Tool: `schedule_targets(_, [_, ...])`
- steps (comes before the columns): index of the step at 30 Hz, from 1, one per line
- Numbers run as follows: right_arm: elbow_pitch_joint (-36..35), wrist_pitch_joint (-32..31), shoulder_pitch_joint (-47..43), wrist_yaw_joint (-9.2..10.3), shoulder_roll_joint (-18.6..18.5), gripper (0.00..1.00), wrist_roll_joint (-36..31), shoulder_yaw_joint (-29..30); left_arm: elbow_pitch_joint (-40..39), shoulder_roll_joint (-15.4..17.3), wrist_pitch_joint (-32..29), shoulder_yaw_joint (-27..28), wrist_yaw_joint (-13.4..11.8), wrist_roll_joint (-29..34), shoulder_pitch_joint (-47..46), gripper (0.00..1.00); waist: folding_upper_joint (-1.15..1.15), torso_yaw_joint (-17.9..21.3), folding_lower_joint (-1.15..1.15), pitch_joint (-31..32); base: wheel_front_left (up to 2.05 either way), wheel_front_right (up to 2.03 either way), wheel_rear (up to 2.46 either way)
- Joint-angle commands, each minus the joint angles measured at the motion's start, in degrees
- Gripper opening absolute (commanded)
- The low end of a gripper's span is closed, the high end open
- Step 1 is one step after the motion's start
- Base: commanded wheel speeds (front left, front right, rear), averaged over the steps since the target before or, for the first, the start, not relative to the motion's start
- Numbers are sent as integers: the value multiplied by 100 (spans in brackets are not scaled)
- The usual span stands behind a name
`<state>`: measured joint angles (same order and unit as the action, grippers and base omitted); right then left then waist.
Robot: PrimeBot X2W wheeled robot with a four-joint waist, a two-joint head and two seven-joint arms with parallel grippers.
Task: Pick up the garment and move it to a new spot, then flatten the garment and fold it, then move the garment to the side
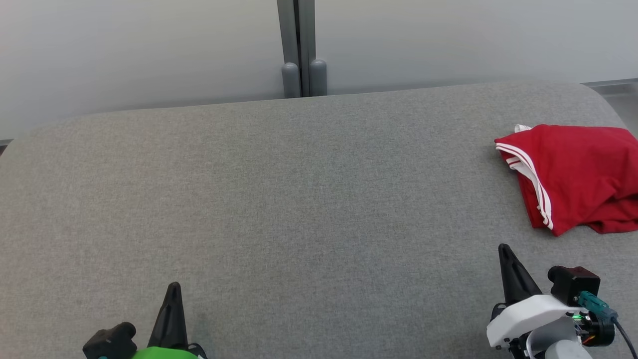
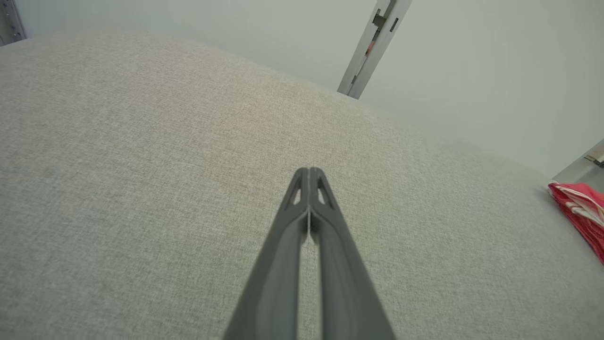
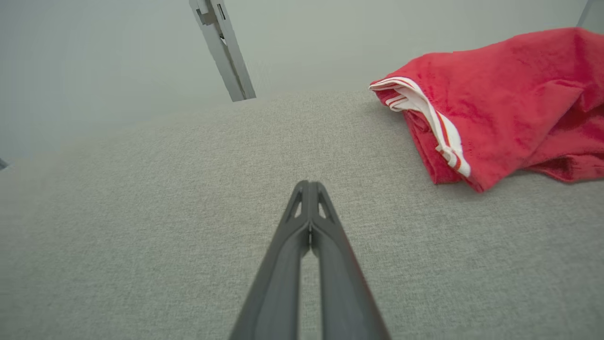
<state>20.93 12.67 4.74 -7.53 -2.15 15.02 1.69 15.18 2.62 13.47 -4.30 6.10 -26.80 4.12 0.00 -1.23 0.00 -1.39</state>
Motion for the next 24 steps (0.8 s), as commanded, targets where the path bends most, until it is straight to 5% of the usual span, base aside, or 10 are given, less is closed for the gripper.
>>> schedule_targets(1, [-118, -53, 100, 0, -22, 0, 290, 39, -84, 28, -54, 49, 15, -264, -129, 0, 0, 2, 0, 2, 0, 0, 0])
schedule_targets(24, [-328, -606, 110, 2, -43, 0, 2566, 159, -103, 77, -602, 314, 55, -2233, -428, 0, 0, 26, 0, 26, 0, 0, 0])
